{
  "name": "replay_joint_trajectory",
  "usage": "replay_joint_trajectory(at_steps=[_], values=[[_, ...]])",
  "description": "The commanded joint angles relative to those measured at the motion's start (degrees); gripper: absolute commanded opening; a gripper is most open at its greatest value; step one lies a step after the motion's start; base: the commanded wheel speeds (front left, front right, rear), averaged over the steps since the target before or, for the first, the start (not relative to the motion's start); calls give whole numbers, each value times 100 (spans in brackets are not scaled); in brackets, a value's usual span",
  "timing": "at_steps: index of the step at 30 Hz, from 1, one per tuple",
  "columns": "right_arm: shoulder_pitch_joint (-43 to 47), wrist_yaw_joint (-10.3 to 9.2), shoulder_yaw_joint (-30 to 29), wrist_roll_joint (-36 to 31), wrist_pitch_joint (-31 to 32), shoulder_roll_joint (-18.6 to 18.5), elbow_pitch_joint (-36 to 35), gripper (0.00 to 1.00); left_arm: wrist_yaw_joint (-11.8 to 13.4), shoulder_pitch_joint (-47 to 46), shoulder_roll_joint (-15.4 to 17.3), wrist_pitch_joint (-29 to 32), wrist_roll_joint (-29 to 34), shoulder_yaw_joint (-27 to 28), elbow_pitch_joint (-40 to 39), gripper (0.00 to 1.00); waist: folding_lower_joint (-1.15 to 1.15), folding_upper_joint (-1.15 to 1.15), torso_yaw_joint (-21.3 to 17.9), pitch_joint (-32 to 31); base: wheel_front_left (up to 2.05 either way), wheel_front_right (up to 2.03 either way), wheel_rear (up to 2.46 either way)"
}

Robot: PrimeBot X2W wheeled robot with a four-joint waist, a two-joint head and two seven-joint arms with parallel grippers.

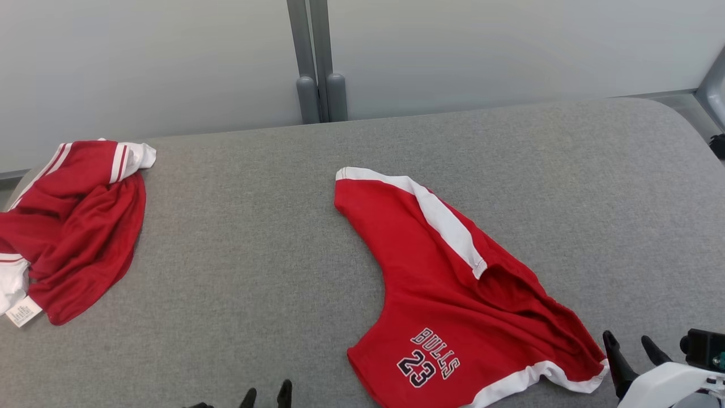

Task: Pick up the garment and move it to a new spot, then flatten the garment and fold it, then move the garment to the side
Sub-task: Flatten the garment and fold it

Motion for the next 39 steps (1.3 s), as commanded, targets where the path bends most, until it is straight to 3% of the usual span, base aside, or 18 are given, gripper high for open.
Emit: replay_joint_trajectory(at_steps=[1, 6, 10, 15, 21, 30, 36, 39], values=[[110, -3, -43, -108, -49, -8, -129, 100, -24, -21, 12, -170, 50, 51, -19, 100, 0, 0, 0, -21, 0, 0, 0], [370, -3, -344, -473, -482, -106, -782, 100, -64, 58, 30, -599, 367, 269, -114, 100, 0, 0, 4, -87, 0, 0, 0], [533, -3, -501, -1102, -1303, -214, -1066, 100, -111, 65, -51, -699, 807, 605, -264, 100, 0, 0, 18, -137, 0, 0, 0], [599, -5, -410, -1689, -2260, -258, -661, 100, -246, 264, -294, -688, 1865, 1303, -637, 100, 0, 0, 8, -200, 0, 0, 0], [369, -5, -230, -1885, -2485, -50, -60, 100, -508, 546, -733, -687, 2743, 1863, -741, 100, 0, 0, 43, -240, 0, 0, 0], [63, -5, 264, -1427, -2321, 69, 116, 100, -929, 712, -1093, -688, 3168, 2341, -637, 100, 0, 0, 95, -215, 0, 0, 0], [-362, -5, 1351, -534, -848, 135, -327, 100, -1075, 611, -1169, -688, 3298, 2435, -560, 100, 0, 0, 115, -82, 0, 0, 0], [-578, -5, 1496, -130, -77, 241, -442, 100, -1115, 563, -1190, -688, 3328, 2405, -478, 100, 0, 0, 160, -13, 0, 0, 0]])
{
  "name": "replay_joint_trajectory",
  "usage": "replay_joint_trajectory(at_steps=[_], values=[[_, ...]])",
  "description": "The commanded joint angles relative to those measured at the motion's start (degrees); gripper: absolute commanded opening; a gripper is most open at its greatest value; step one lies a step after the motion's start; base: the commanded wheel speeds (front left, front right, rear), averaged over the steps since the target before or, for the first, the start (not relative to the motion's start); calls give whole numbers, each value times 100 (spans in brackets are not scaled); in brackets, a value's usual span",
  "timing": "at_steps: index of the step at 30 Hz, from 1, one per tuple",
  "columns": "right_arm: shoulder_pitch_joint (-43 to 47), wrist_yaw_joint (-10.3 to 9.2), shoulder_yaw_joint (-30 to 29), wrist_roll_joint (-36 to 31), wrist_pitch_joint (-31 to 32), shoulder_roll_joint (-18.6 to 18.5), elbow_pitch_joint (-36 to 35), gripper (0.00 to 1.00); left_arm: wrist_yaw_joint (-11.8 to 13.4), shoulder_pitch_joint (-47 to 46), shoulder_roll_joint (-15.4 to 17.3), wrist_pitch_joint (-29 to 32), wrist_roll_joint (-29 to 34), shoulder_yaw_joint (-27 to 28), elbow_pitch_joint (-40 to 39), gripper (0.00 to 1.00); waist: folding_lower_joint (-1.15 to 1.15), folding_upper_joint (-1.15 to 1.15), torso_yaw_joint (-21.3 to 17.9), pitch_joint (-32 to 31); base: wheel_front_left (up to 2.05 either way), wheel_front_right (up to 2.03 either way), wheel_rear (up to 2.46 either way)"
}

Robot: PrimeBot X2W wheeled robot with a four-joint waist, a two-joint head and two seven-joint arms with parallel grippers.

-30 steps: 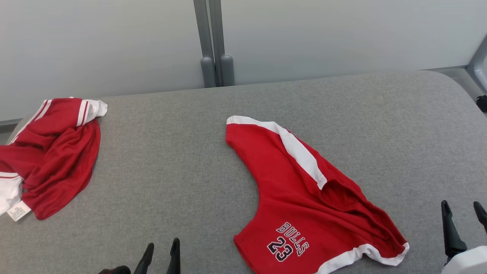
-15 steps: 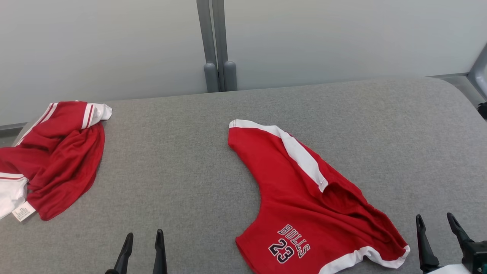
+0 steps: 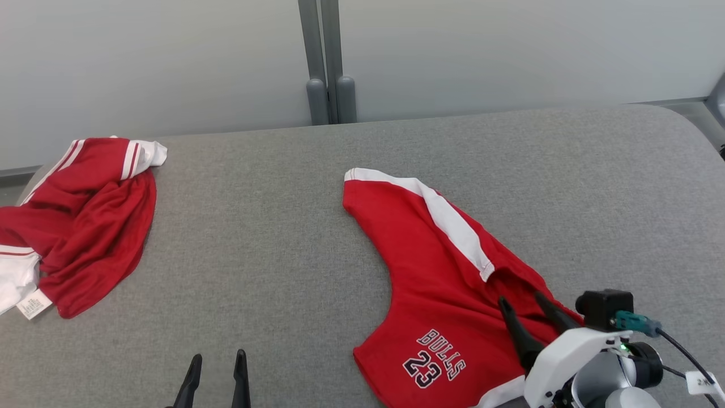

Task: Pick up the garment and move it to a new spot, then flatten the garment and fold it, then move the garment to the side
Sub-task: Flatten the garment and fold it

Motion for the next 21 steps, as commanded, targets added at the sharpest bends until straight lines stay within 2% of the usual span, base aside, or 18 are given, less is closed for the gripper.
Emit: replay_joint_trajectory(at_steps=[1, 4, 8, 13, 19, 20, 21], values=[[-123, -8, 7, -5, 242, 0, -10, 100, -26, -101, -1, -2, 48, -25, 39, 100, 0, 0, 65, 55, 0, 0, 0], [-323, -8, -155, 23, 716, 107, 95, 100, -39, -140, -7, -3, -4, -88, 86, 100, 0, 0, 168, 146, 0, 0, 0], [-658, -7, -393, 31, 986, 179, 333, 100, 2, -241, -7, -2, -118, -193, 163, 100, 0, 0, 320, 298, 0, 0, 0], [-1040, -7, -468, 366, 1050, 185, 795, 100, 18, -352, -8, -2, -134, -279, 229, 100, 0, 0, 454, 433, 0, 0, 0], [-1497, -7, -458, 533, 840, 188, 1481, 100, 29, -465, -9, -2, -182, -357, 268, 100, 0, 0, 548, 557, 0, 0, 0], [-1577, -7, -455, 537, 789, 187, 1603, 97, 29, -478, -9, -2, -187, -370, 274, 100, 0, 0, 554, 568, 0, 0, 0], [-1646, -7, -463, 523, 739, 187, 1699, 79, 22, -485, -9, -2, -184, -387, 288, 100, 0, 0, 558, 579, 0, 0, 0]])
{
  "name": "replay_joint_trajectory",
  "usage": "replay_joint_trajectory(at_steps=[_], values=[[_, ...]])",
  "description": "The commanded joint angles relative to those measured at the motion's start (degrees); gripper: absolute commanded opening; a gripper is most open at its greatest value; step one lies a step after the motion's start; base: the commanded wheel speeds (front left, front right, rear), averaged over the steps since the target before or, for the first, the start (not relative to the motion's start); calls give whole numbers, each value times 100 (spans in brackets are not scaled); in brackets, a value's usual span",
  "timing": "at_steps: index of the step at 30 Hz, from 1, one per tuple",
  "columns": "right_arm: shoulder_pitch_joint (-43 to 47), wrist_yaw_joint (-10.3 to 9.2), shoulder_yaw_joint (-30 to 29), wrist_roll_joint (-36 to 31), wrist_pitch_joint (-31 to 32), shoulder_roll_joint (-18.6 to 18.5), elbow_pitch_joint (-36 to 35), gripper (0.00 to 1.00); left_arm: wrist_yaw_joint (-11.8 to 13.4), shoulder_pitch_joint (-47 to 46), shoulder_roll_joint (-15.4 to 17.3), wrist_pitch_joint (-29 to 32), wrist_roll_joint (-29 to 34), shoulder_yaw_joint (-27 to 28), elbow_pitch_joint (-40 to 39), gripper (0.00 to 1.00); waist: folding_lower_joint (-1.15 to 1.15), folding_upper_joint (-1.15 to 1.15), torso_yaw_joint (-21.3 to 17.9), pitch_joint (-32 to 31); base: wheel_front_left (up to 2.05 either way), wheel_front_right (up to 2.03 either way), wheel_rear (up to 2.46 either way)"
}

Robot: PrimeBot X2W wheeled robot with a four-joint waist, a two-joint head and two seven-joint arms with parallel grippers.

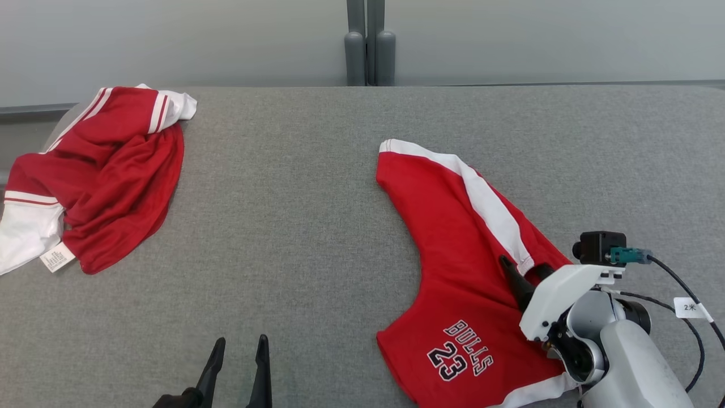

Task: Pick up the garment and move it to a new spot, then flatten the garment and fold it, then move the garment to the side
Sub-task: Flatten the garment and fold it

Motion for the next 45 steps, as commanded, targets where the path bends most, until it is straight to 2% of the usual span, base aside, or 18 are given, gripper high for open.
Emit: replay_joint_trajectory(at_steps=[1, 3, 9, 21, 28, 33, 39, 45], values=[[-150, -5, -19, -54, -87, -13, 130, 45, 3, -106, 7, -3, -35, -26, 18, 100, 0, 0, 26, 39, 0, 0, 0], [-336, -5, -117, -199, -243, -18, 306, 0, 0, -132, 7, -2, -47, -51, 38, 100, 0, 0, 36, 60, 0, 0, 0], [-948, -3, -282, -502, -412, -9, 672, 0, -4, -236, 8, -2, -104, -79, 103, 100, 0, 0, 112, 18, 0, 0, 0], [-2651, -3, -439, -556, 242, -13, 750, 0, 60, -303, 8, -3, -233, -279, 139, 100, 0, 0, 440, -130, 0, 0, 0], [-3368, -3, -411, -714, 109, -13, 1104, 0, 128, -358, 8, -2, -435, -493, 150, 100, 0, 0, 773, -118, 0, 0, 0], [-3551, -3, -406, -772, -113, -16, 1421, 0, 202, -376, 8, -2, -534, -597, 130, 100, 0, 0, 921, -103, 0, 0, 0], [-3800, -3, -942, -1435, -286, -18, 1839, 0, 183, -544, 8, -2, -679, -761, 102, 100, 0, 0, 1086, 206, 0, 0, 0], [-4239, -3, -2032, -2645, -327, -31, 1994, 0, 131, -1003, 7, -2, -862, -1068, 91, 100, 0, 0, 1433, 809, 0, 0, 0]])
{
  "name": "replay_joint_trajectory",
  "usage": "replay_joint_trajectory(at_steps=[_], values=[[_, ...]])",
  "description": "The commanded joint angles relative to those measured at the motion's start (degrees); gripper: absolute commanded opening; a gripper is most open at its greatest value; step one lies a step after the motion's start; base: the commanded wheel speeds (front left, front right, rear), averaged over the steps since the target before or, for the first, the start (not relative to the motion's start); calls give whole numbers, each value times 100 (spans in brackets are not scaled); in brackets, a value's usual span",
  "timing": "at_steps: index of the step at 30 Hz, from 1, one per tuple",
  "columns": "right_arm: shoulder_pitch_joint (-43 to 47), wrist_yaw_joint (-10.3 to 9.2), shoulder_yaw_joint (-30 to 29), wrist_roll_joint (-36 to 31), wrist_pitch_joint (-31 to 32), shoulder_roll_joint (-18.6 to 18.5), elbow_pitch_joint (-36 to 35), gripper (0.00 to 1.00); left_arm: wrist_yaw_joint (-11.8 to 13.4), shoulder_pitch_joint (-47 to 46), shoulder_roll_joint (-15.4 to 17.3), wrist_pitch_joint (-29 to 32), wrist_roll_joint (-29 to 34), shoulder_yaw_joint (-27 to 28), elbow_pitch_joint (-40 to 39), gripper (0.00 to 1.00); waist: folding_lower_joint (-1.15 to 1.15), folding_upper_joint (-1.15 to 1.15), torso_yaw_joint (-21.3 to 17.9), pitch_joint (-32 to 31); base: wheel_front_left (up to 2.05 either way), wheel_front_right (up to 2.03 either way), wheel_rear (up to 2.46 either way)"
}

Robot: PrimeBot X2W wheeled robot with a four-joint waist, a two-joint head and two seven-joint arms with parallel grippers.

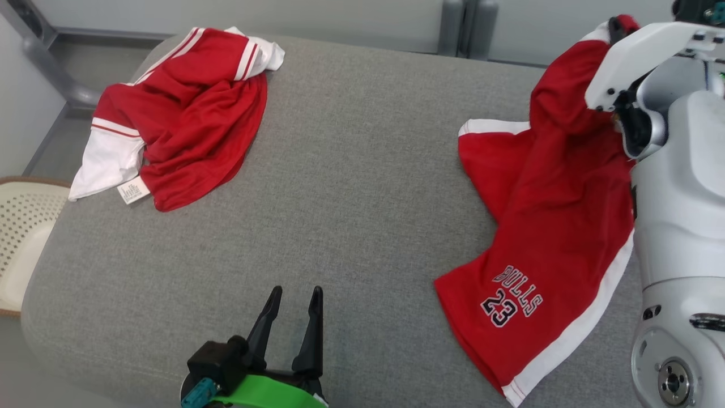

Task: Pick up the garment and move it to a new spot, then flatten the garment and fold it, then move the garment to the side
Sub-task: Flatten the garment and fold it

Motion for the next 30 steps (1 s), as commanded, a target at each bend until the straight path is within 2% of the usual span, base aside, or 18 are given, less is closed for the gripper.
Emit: replay_joint_trajectory(at_steps=[1, 4, 5, 6, 7, 8, 9, 10, 13, 15, 18, 24, 30], values=[[-151, -1, -223, -282, -23, -46, -2, 0, -16, -186, 8, -2, -53, -57, -5, 100, 0, 0, 369, 468, 0, 0, 0], [-296, -1, -748, -847, -35, -38, 7, 0, -17, -375, 9, -2, -171, -201, 16, 100, 0, 0, 562, 664, 0, 0, 0], [-343, -1, -905, -1018, -68, -38, 2, 24, -2, -433, 8, -1, -211, -246, 17, 100, 0, 0, 621, 718, 0, 0, 0], [-373, -1, -1031, -1154, -112, -39, 1, 38, 9, -470, 8, -1, -239, -274, 20, 100, 0, 0, 663, 751, 0, 0, 0], [-385, -2, -1196, -1280, -148, -37, 28, 49, 26, -502, 8, -2, -274, -295, 24, 100, 0, 0, 702, 777, 0, 0, 0], [-381, -1, -1301, -1393, -167, -33, 61, 49, 31, -514, 8, -2, -284, -300, 31, 100, 0, 0, 725, 793, 0, 0, 0], [-381, -1, -1417, -1534, -228, -29, 87, 78, 40, -523, 8, -1, -298, -305, 41, 100, 0, 0, 741, 801, 0, 0, 0], [-381, -1, -1503, -1623, -274, -30, 106, 100, 48, -528, 8, -1, -308, -307, 50, 100, 0, 0, 749, 802, 0, 0, 0], [-367, -2, -1714, -1947, -262, -24, 248, 100, 62, -509, 8, -2, -319, -284, 85, 100, 0, 0, 729, 770, 0, 0, 0], [-297, -1, -1545, -2293, -219, -17, 359, 100, 68, -481, 8, -1, -320, -270, 114, 100, 0, 0, 678, 711, 0, 0, 0], [-235, -4, -1285, -2475, -127, -61, 593, 100, 82, -422, 10, -1, -272, -207, 164, 100, 0, 0, 545, 579, 0, 0, 0], [-41, -4, -687, -2128, -391, -149, 998, 100, 56, -237, 12, -2, -58, -47, 221, 100, 0, 0, 158, 198, 0, 0, 0], [622, -4, 103, -1379, -1290, -329, 1159, 100, 88, 37, 13, -1, 167, 209, 195, 100, 0, 0, -240, -244, 0, 0, 0]])
